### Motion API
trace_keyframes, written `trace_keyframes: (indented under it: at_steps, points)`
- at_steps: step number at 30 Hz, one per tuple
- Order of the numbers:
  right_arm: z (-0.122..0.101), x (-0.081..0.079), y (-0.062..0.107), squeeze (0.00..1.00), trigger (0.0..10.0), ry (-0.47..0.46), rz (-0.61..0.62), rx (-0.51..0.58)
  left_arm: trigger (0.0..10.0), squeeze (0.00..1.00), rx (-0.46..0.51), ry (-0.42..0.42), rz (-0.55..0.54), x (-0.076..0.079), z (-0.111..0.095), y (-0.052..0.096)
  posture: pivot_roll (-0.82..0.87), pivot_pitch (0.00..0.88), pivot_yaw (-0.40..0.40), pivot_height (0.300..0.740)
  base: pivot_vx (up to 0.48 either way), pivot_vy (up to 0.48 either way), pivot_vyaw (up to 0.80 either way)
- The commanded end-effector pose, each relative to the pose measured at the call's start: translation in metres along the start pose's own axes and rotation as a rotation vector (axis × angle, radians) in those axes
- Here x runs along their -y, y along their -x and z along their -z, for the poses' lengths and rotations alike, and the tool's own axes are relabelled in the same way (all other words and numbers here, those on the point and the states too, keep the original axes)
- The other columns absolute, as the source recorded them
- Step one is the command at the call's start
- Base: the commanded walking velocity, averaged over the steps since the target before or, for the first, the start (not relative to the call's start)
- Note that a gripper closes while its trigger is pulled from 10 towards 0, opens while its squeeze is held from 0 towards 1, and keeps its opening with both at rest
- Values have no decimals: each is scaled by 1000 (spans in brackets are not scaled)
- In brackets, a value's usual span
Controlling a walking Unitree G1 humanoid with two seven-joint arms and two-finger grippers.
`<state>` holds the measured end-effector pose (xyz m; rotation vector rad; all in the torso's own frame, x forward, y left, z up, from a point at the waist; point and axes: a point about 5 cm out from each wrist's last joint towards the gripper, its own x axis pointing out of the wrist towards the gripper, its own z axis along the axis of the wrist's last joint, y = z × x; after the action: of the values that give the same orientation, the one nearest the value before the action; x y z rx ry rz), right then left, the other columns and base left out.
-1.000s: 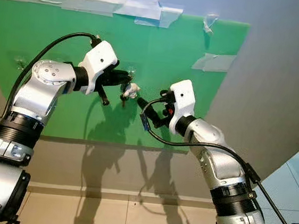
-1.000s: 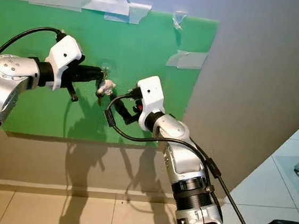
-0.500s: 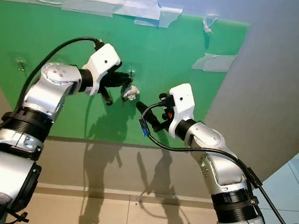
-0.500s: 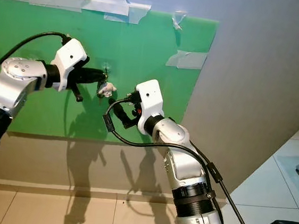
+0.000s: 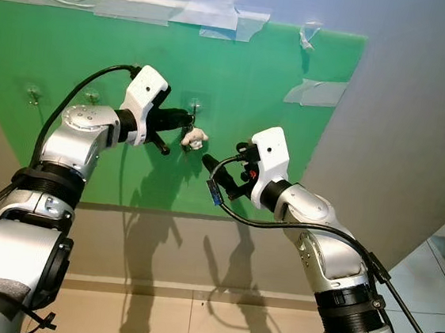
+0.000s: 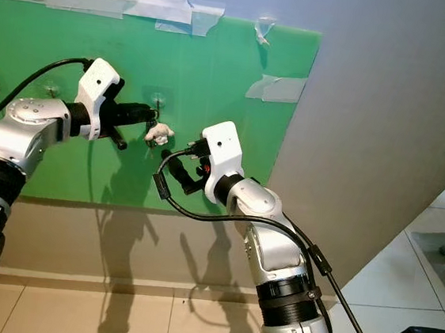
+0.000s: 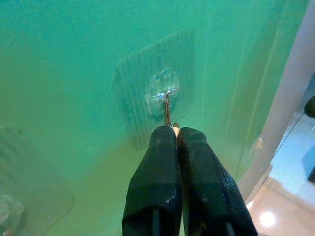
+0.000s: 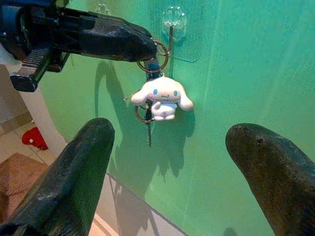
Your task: Hang keys on a hook
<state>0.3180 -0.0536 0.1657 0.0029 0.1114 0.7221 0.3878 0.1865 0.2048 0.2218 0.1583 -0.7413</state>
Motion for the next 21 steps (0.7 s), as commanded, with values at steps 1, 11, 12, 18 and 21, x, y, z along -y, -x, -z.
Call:
trace_keyframes:
  at_steps: [1, 11, 12, 18, 21]
  points:
    - [-3, -2, 1, 0, 10000, -7, -7, 9, 0, 0, 40, 31, -48, -7, -11, 1, -27, 0, 49, 740, 0, 0, 0]
    - [-2, -2, 3, 0, 10000, -3, -10, -2, 3529, 0, -7, 117, -62, 3, 8, -10, -29, 0, 47, 740, 0, 0, 0]
    - [-1, -2, 3, 0, 10000, -3, -10, -2, 8275, 0, -18, 122, -58, 5, 10, -11, -30, 0, 46, 740, 0, 0, 0]
    - [-1, -2, 4, 0, 10000, -2, -11, -7, 10000, 1000, -14, 162, -62, 19, 24, -20, -33, 0, 42, 740, 0, 0, 0]
    - [-1, -2, 5, 0, 10000, 0, -11, -9, 10000, 1000, 4, 190, -66, 25, 28, -24, -35, 0, 41, 740, 0, 0, 0]
